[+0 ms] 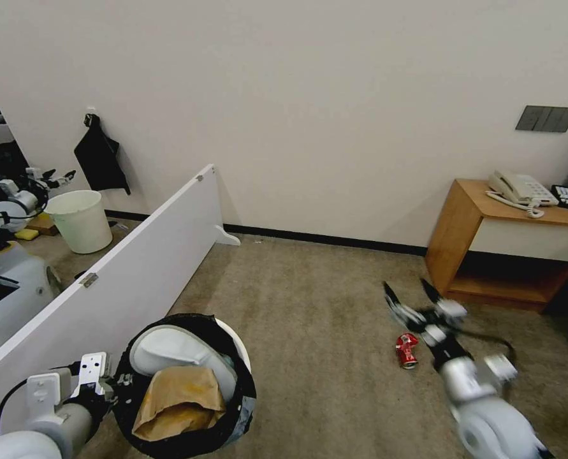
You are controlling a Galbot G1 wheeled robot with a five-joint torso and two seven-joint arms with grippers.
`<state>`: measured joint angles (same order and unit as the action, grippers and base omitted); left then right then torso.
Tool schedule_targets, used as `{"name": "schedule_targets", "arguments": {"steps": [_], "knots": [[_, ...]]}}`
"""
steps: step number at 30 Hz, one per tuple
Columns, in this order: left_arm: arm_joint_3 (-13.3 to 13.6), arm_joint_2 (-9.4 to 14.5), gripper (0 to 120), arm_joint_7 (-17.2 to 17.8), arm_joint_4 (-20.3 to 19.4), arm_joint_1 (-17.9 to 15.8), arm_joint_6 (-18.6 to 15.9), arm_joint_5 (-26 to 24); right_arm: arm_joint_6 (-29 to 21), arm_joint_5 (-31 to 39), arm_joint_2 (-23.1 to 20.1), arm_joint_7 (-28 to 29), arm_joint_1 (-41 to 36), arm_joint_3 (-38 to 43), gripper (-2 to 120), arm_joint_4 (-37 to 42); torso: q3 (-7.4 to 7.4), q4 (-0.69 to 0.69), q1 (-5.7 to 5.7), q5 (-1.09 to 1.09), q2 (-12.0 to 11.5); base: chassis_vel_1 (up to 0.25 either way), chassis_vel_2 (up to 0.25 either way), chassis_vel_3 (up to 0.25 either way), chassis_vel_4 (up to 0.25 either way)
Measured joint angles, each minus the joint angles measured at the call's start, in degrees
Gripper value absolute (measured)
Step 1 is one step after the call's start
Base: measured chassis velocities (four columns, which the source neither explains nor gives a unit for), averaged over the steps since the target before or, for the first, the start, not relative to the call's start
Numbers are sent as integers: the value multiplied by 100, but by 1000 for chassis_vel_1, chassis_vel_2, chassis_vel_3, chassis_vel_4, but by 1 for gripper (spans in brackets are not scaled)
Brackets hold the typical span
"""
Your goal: Pick up the trash bin, then pick up the garbage from the floor and place it into the trash bin.
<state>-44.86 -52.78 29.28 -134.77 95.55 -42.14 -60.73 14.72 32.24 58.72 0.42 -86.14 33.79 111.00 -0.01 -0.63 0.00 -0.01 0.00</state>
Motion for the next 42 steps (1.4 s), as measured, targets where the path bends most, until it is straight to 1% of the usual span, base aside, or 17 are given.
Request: {"name": "schedule_targets", "arguments": {"steps": [1,3,4,5,7,8,9,10,13,15,18,24,32,42], "knots": [[0,0,0,0,0,0,0,0,0,0,0,0,0,0,100,0,0,0,0,0,0,0,0,0,0],[71,1,0,-55,-13,26,0,80,-30,-462,689,-36,-544,553,100,145,0,0,0,1,0,0,0,0,0],[83,-1,0,-66,-14,26,0,92,-30,-585,860,-36,-668,660,100,170,0,-3,0,1,0,0,0,0,0],[83,-1,0,-66,-14,26,0,92,-30,-585,860,-36,-668,660,100,170,0,-3,0,1,0,0,0,0,0],[113,-2,0,-133,-12,20,0,183,-12,-1002,1461,-69,-1124,1046,100,320,0,-1,0,0,0,0,0,0,0],[113,-2,0,-133,-12,20,0,183,-12,-1002,1461,-69,-1124,1046,100,320,0,-1,0,0,0,0,0,0,0],[124,0,0,-142,0,6,0,201,35,-1198,1647,-154,-1297,1171,100,357,0,-1,0,0,0,0,0,0,0],[142,3,0,-144,12,-9,0,216,81,-1335,1741,-215,-1380,1224,100,358,0,-2,0,0,0,0,0,0,0],[175,3,0,-153,26,-18,0,250,158,-1446,1829,-261,-1447,1239,100,351,0,-2,0,0,0,0,0,0,0],[253,-34,0,-221,97,-76,0,455,293,-1602,1970,-341,-1545,1167,100,230,0,1,0,1,0,0,0,0,0],[293,-45,0,-227,187,-150,0,539,360,-1629,1986,-419,-1539,1103,100,117,1,0,0,1,0,0,0,0,0],[309,-45,0,-361,344,-128,62,793,405,-1670,2030,-500,-1467,937,100,-52,1,0,0,1,0,0,0,0,0],[307,-34,0,-395,416,-143,123,896,424,-1726,2035,-554,-1443,806,100,-159,1,-1,0,1,0,0,0,0,0],[328,-56,0,-394,430,-141,144,885,455,-1750,2031,-587,-1448,765,100,-209,1,0,0,1,0,0,0,0,0]]}}
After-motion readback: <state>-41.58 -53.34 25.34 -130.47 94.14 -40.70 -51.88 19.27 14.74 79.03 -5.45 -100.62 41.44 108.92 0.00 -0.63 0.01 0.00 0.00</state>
